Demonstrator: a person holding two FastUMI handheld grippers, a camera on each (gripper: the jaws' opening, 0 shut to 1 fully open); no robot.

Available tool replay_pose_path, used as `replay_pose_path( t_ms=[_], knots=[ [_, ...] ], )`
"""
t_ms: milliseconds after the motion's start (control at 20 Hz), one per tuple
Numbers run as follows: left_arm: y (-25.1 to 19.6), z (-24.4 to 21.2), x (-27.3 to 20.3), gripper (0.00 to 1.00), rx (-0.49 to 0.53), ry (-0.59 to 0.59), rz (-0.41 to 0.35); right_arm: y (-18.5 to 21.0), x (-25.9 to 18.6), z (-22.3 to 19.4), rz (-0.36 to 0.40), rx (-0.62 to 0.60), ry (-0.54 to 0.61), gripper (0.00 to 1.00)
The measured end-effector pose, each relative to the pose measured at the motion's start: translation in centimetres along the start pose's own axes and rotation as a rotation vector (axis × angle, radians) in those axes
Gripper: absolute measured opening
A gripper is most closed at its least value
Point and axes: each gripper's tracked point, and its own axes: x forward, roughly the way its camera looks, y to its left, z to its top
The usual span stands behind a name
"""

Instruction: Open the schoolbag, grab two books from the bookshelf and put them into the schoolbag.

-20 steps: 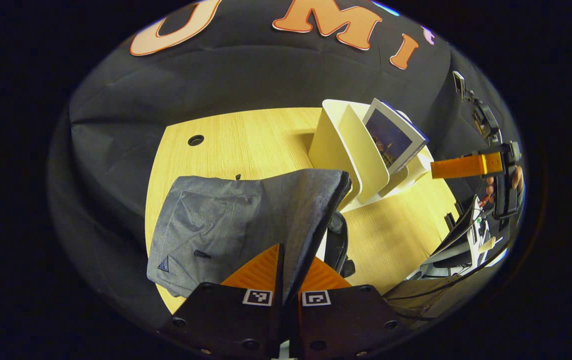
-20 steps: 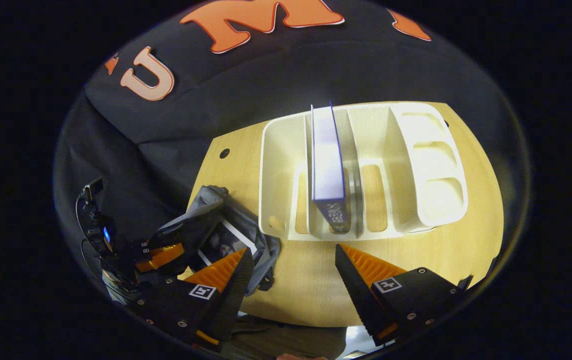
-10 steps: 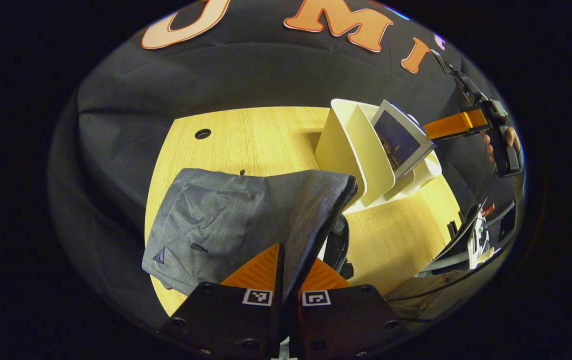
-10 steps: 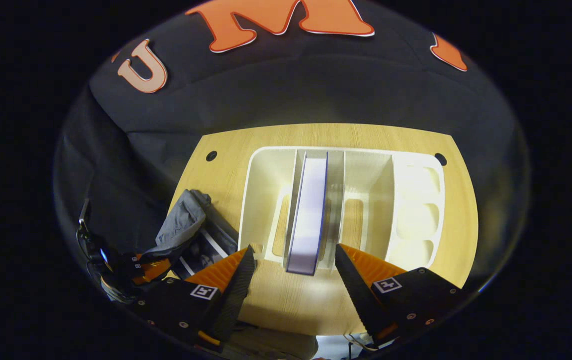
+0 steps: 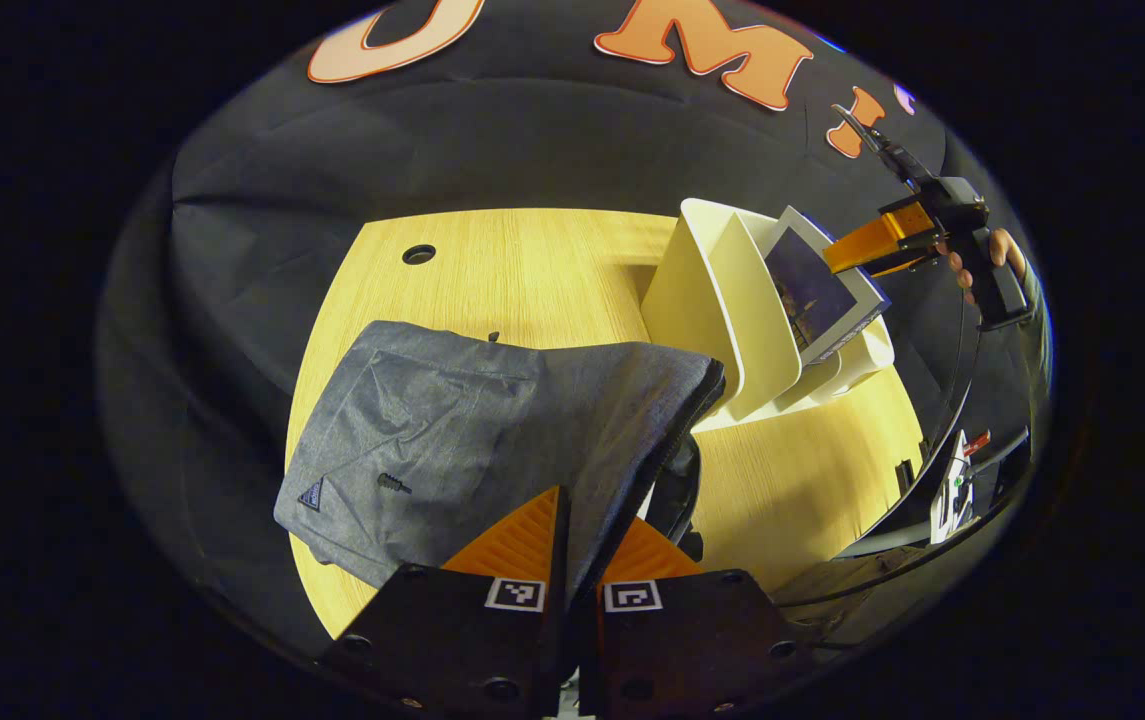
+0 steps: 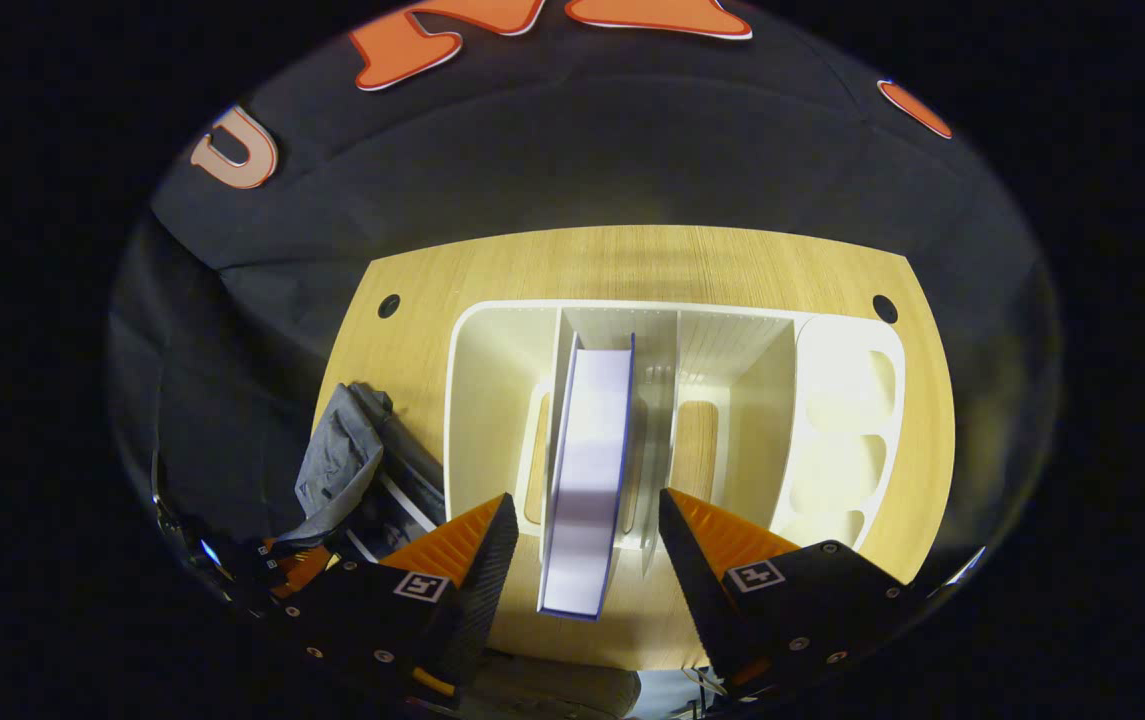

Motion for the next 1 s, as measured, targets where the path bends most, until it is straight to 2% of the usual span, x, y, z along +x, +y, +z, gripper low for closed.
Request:
replay_pose_path(
  t_ms=[200, 250, 300, 350, 450, 500, 550, 600, 1000],
  knots=[
    [0.0, -0.2, -0.1, 0.07, -0.017, 0.006, 0.012, -0.8, 1.9, 0.1, -0.039, 0.044, 0.043, 0.66],
    [0.1, -0.2, -0.1, 0.07, -0.019, 0.005, 0.017, -0.9, 2.4, 0.2, -0.043, 0.055, 0.049, 0.49],
    [0.0, -0.2, -0.1, 0.07, -0.024, 0.008, 0.019, -1.4, 2.9, 0.3, -0.061, 0.063, 0.05, 0.53],
    [-0.1, -0.3, -0.1, 0.07, -0.03, 0.01, 0.022, -1.9, 3.1, 0.4, -0.085, 0.065, 0.041, 0.45],
    [-0.2, -0.4, -0.2, 0.07, -0.033, 0.013, 0.023, -1.7, 3.0, 0.5, -0.084, 0.061, 0.033, 0.39],
    [-0.1, -0.4, -0.2, 0.07, -0.032, 0.015, 0.024, -1.6, 3.0, 0.5, -0.084, 0.061, 0.033, 0.3],
    [-0.1, -0.4, -0.2, 0.07, -0.027, 0.018, 0.024, -1.5, 2.8, 0.4, -0.078, 0.056, 0.034, 0.29],
    [0.1, -0.3, -0.3, 0.07, -0.024, 0.018, 0.026, -1.4, 2.5, 0.4, -0.07, 0.055, 0.03, 0.37],
    [0.2, -0.6, -0.4, 0.07, 0.047, 0.034, 0.021, -1.9, -3.9, 0.6, -0.015, 0.139, -0.085, 0.36]
  ],
)
